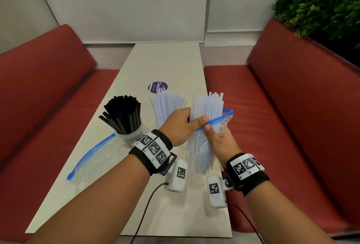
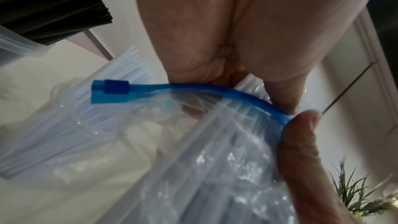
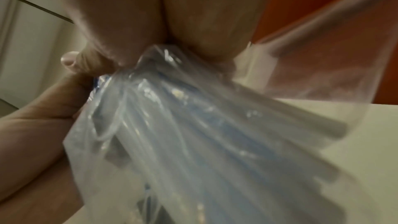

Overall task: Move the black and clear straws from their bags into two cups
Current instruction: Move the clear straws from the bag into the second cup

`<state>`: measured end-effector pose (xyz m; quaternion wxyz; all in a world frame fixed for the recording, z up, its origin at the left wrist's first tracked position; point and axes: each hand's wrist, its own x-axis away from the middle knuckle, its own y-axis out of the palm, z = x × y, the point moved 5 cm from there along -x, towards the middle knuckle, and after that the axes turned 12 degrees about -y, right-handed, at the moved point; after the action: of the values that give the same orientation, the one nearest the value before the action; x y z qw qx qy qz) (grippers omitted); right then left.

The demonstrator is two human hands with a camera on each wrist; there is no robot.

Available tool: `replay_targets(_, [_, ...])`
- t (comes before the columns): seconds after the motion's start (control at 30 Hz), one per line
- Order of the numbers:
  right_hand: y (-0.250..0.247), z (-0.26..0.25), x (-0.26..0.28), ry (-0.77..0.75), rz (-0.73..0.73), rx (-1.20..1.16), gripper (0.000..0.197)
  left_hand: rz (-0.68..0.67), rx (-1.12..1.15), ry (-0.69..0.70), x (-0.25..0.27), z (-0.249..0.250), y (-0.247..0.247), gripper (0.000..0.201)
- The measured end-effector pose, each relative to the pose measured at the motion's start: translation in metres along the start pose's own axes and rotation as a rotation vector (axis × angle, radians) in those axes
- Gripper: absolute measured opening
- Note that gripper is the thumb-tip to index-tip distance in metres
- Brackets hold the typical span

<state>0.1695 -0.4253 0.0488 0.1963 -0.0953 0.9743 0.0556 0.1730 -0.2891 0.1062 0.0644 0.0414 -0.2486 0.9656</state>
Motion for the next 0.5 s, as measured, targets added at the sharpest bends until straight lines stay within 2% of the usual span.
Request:
replay_targets(0.1, [-0.0041,0.0041,0.0030,0.039,0.004,0.008,0.063,-0.039,0.043,-0.028,-0.0008,-0.0019,0.0006,0.011])
replay_targets(0.17, [-0.0065,0.0067,0.0051,0.075,0.008,-0.013,0.040,-0.038,0.051,-0.040,-0.0016,-0.0033,0.0016,0.028])
replay_targets(0.2, [-0.0069,0.0073,0.0061,0.086,0.007,-0.029,0.035,-0.042,0.056,-0.047,-0.0019,-0.0041,0.0020,0.031])
replay_targets(0.5, [-0.0093,0.0105,0.0072,0.147,0.104,-0.172,0.044,0.003,0.106,-0.019,-0.0006,-0.0011,-0.0025,0.034])
